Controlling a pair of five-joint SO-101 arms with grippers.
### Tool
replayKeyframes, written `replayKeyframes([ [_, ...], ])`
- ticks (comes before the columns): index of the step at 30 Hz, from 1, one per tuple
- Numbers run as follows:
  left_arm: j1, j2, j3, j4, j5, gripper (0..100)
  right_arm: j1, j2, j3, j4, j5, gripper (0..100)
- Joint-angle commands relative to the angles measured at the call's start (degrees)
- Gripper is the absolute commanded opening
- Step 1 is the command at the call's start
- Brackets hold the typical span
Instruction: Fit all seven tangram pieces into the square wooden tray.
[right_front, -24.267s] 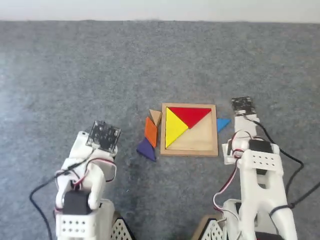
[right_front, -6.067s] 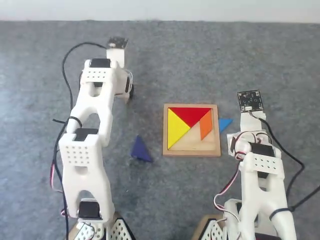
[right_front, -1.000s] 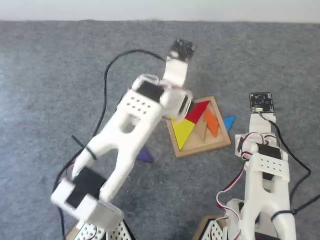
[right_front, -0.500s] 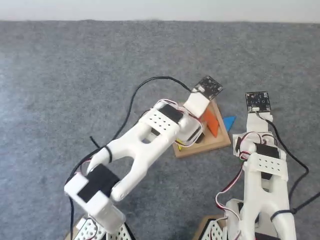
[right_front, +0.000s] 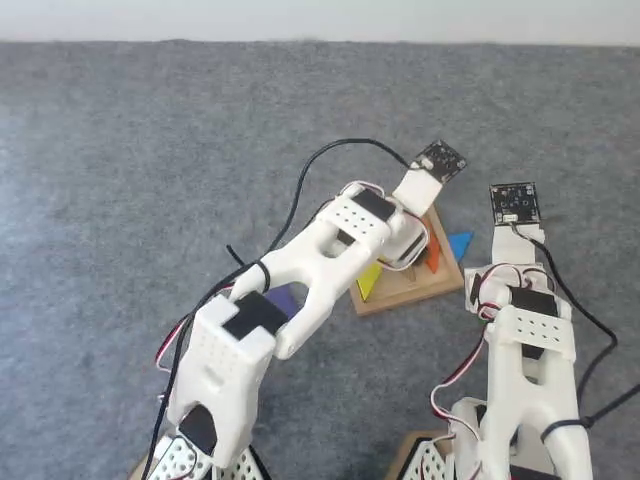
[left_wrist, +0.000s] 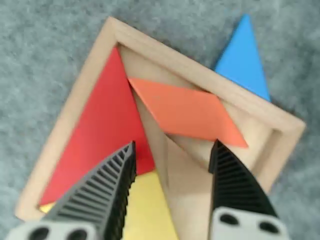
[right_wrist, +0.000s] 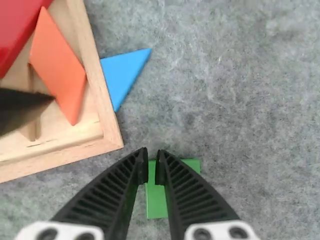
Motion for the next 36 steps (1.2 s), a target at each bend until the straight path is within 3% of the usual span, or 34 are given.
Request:
replayKeyframes([
  [1, -1.3, 1.0, -7.7, 2.0, -0.3, 23, -0.3, -2.4, -0.5, 0.6, 0.8, 4.5],
  [10, -5.4, 5.3, -18.7, 7.7, 0.1, 23, -0.3, -2.4, -0.5, 0.7, 0.8, 4.5],
  [18, -6.6, -9.4, -13.0, 11.5, 2.5, 23, 2.6, -5.0, -0.3, 0.7, 0.2, 4.5],
  [21, -6.2, -17.8, 0.0, 6.2, 2.6, 23, 2.1, -11.1, 2.9, 1.3, 0.2, 4.5],
  [27, -6.1, -28.0, 29.1, -13.4, -0.3, 23, -0.6, -24.1, 9.2, 1.5, 0.7, 4.5],
  [29, -5.0, -28.0, 32.5, -16.5, -0.8, 23, -1.1, -25.5, 10.2, 1.5, 0.8, 4.5],
  [36, -2.0, -27.9, 33.5, -16.6, -1.5, 23, -1.0, -23.0, 9.1, 1.5, 0.8, 4.5],
])
